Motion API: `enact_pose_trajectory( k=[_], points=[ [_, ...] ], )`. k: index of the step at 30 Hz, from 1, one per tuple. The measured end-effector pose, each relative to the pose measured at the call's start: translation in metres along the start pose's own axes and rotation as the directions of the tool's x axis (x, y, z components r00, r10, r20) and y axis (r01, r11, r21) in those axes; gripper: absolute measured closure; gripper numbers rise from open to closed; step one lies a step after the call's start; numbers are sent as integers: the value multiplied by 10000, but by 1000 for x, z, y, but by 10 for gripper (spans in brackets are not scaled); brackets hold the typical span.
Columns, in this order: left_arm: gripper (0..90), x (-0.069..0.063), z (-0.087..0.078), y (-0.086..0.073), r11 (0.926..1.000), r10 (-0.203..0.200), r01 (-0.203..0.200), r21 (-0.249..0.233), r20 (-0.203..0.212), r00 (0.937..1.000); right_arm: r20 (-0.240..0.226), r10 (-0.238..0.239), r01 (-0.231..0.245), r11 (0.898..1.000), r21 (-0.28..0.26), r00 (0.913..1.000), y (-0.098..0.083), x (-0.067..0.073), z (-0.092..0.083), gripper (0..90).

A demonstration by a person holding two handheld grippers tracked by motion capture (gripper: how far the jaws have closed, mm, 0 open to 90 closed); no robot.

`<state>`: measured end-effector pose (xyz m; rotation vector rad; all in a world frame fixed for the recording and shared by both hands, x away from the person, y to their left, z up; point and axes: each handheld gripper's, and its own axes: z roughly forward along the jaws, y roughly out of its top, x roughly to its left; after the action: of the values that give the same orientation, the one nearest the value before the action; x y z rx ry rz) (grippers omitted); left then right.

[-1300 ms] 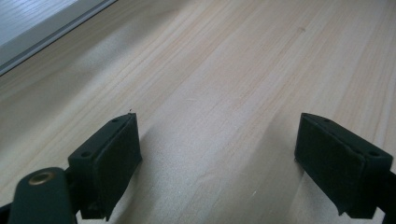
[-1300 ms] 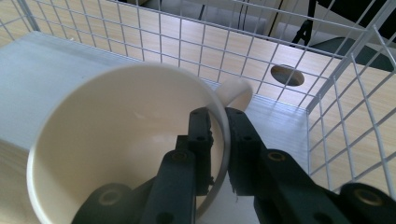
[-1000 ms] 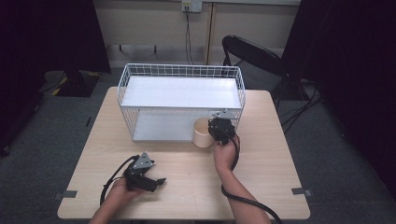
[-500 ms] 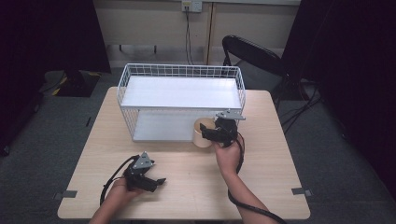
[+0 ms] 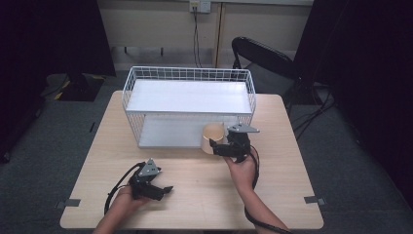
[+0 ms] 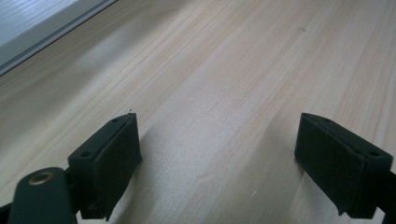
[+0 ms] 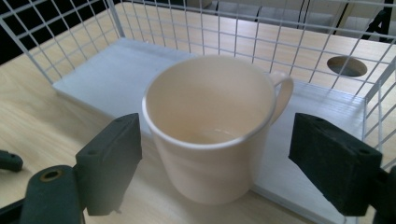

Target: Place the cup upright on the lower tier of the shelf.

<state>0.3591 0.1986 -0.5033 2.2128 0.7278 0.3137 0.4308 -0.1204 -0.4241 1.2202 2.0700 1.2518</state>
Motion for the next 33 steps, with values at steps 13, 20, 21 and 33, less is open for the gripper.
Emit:
enact_pose_trajectory(
  k=[13,20,21,33],
  points=[
    [138,0,0,0,10000,-2,2,0,2,10000,386,-490,471,9977,491,9981,-9,10,14,183],
    [138,0,0,0,10000,-1,1,1,5,10000,564,-492,449,9962,748,9972,-9,8,23,186],
    [138,0,0,0,10000,-1,1,1,5,10000,564,-492,449,9962,748,9972,-9,8,23,186],
    [138,0,0,0,10000,0,0,1,0,10000,562,-635,588,9949,817,9964,-8,11,27,262]
  ],
)
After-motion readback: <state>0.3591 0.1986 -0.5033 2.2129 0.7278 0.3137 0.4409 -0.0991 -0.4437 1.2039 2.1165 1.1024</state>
